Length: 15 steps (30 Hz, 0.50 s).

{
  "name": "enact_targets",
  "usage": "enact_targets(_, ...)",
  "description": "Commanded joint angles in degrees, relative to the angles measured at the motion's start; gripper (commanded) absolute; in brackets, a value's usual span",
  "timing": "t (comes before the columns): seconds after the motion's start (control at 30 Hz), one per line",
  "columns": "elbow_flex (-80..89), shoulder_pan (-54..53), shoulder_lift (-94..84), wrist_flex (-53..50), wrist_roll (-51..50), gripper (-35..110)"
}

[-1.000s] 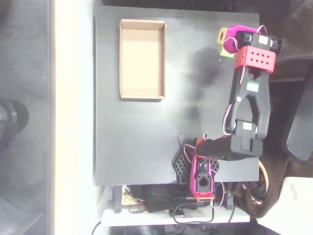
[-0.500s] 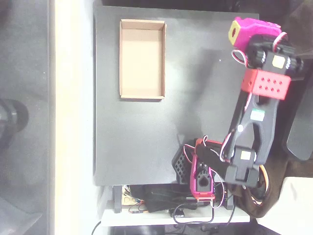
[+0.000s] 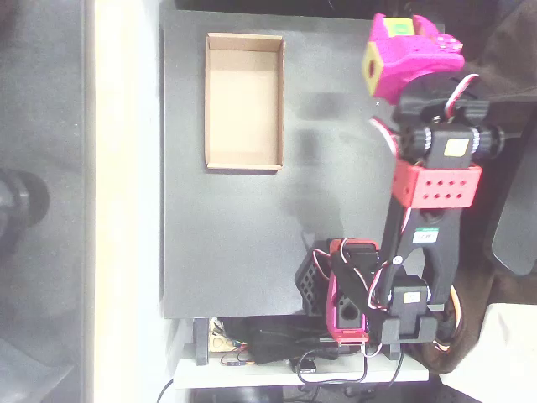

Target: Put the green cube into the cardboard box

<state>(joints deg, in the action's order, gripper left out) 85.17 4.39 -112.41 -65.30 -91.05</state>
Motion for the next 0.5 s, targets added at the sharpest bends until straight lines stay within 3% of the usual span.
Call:
enact_targets(0.0, 0.18, 5.01, -3.16, 0.09, -0.44, 12)
enact_targets(0.47, 0.26, 25.58, 1.49, 0.62, -0.44, 12)
